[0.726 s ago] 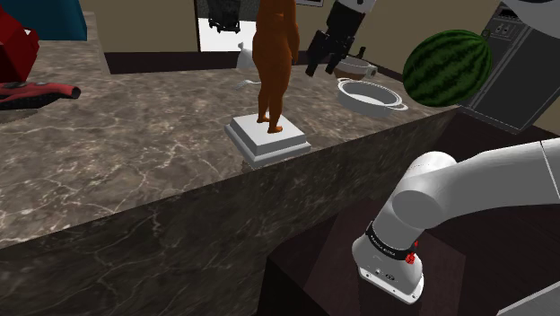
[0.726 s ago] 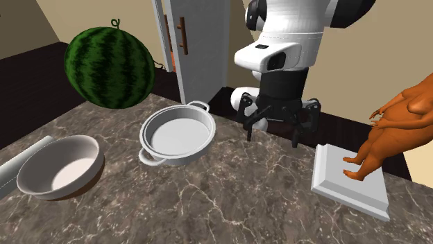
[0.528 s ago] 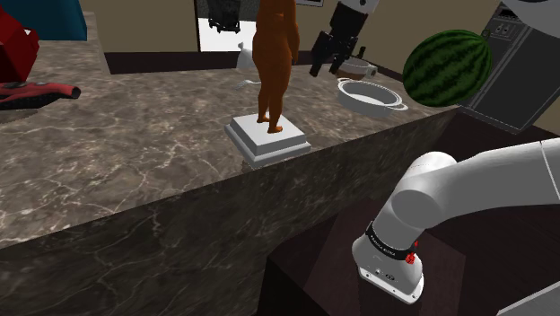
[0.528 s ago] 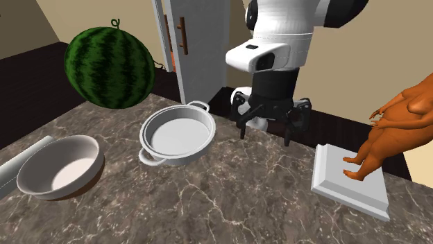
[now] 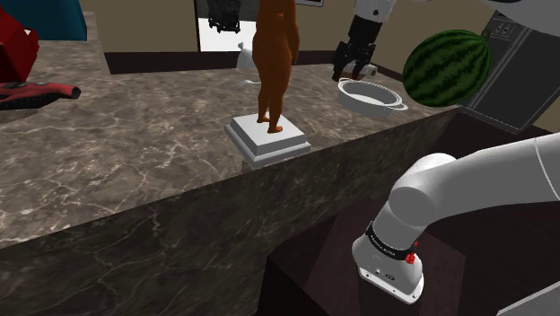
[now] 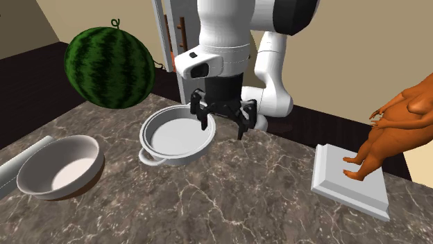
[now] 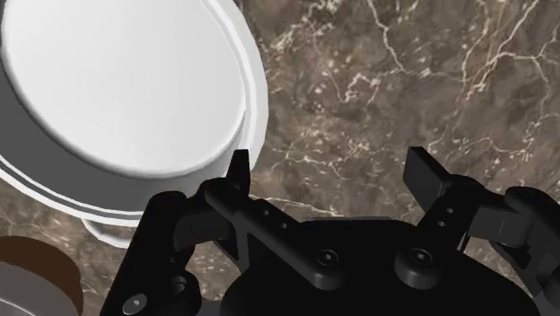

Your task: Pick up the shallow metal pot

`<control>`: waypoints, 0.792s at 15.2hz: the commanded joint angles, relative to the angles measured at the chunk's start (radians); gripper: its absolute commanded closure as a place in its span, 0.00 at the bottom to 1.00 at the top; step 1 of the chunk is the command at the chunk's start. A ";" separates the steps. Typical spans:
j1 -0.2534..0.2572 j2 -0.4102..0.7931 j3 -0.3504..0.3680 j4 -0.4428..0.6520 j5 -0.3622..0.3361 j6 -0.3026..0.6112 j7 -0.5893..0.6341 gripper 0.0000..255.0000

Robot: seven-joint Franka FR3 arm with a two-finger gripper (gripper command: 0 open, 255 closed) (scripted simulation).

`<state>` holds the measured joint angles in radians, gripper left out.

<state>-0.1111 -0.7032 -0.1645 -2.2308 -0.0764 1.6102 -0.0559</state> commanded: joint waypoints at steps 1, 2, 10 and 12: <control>-0.022 0.009 -0.028 0.006 -0.029 -0.026 -0.020 0.00; -0.033 0.018 -0.043 0.013 -0.044 -0.037 -0.030 0.00; -0.042 -0.001 -0.057 -0.103 -0.059 0.055 -0.031 0.00; -0.042 -0.002 -0.057 -0.103 -0.059 0.055 -0.031 0.00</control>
<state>-0.1531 -0.7022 -0.2220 -2.3287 -0.1350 1.6622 -0.0871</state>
